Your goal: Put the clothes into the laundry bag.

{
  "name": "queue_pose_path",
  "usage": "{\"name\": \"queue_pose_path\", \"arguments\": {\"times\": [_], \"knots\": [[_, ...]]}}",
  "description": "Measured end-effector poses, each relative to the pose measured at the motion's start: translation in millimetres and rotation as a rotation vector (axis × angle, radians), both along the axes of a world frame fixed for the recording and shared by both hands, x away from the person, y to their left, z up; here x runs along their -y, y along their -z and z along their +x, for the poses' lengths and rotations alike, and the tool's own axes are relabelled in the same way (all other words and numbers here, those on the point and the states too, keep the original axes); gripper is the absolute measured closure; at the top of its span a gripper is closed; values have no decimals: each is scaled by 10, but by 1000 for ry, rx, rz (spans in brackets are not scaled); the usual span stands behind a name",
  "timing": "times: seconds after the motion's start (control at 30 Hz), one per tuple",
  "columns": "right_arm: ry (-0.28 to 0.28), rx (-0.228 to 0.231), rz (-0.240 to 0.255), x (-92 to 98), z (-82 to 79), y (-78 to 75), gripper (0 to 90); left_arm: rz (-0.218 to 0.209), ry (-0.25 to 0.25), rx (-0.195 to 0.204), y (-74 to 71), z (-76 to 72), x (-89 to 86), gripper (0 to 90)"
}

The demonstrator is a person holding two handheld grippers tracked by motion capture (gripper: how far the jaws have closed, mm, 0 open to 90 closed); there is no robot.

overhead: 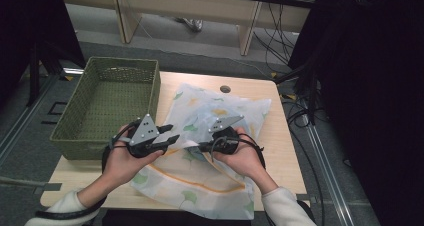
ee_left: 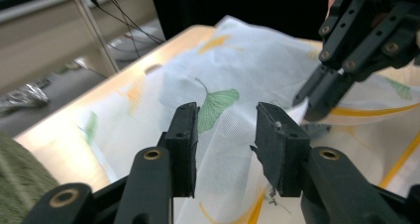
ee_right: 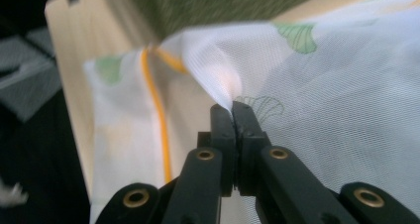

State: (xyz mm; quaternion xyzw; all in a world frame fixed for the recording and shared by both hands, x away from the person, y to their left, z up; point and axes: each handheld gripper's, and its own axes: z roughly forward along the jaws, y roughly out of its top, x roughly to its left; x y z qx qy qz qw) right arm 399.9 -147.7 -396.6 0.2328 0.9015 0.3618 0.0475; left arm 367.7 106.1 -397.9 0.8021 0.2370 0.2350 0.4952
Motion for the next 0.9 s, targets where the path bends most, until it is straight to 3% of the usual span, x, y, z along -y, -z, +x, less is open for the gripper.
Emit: {"name": "queue_pose_path", "arguments": {"times": [0.23, 0.33, 0.43, 0.73, 0.83, 0.9], "knots": [[-97, -103, -159, -56, -46, 253, 900, 93, 40, -56, 230, 46, 141, 664], [-136, -157, -217, -66, -75, 369, 900, 157, 59, -83, 338, 58, 197, 675], [-167, -179, -271, -79, -93, 451, 900, 206, 78, -113, 431, 56, 230, 676], [-195, -245, -350, -105, -129, 626, 900, 298, 90, -162, 550, 63, 207, 671], [-194, -280, -372, -89, -165, 670, 797, 342, 90, -190, 625, 51, 149, 668], [-183, -283, -337, -7, -193, 623, 753, 369, 94, -203, 659, 30, 117, 668]]}}
